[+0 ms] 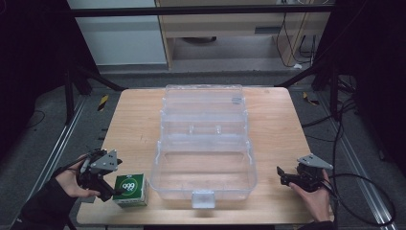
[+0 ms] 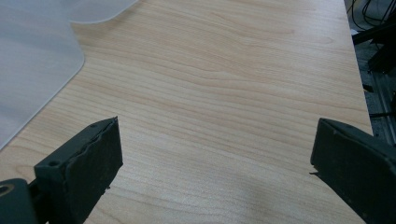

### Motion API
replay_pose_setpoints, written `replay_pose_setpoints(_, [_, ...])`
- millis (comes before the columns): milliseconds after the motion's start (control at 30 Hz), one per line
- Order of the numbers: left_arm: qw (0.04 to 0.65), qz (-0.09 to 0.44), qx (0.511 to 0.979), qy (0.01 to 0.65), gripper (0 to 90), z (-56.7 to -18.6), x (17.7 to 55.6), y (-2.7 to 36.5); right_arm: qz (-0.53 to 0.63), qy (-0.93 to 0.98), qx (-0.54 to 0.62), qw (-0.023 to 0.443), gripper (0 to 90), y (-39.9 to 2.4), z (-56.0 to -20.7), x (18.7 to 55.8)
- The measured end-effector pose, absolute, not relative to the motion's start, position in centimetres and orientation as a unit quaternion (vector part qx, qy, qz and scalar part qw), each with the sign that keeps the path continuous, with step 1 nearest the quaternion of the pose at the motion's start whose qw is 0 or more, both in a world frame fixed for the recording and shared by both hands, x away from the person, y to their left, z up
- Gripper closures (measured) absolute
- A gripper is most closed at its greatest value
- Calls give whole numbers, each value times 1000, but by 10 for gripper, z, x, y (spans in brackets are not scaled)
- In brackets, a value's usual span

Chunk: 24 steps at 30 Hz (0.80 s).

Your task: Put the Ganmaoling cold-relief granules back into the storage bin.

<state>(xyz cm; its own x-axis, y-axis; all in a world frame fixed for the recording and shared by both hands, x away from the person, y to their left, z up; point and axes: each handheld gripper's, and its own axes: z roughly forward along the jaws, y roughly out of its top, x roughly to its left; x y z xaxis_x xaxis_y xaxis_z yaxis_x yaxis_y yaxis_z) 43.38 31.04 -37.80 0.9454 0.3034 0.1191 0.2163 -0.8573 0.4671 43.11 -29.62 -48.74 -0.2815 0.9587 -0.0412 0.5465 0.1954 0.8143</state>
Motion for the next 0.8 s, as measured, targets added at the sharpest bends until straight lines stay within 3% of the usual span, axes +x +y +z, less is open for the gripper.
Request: replay_pose_setpoints(800, [172, 70, 977, 101, 22, -408, 434, 290, 345, 728, 519, 285, 20, -294, -491, 432])
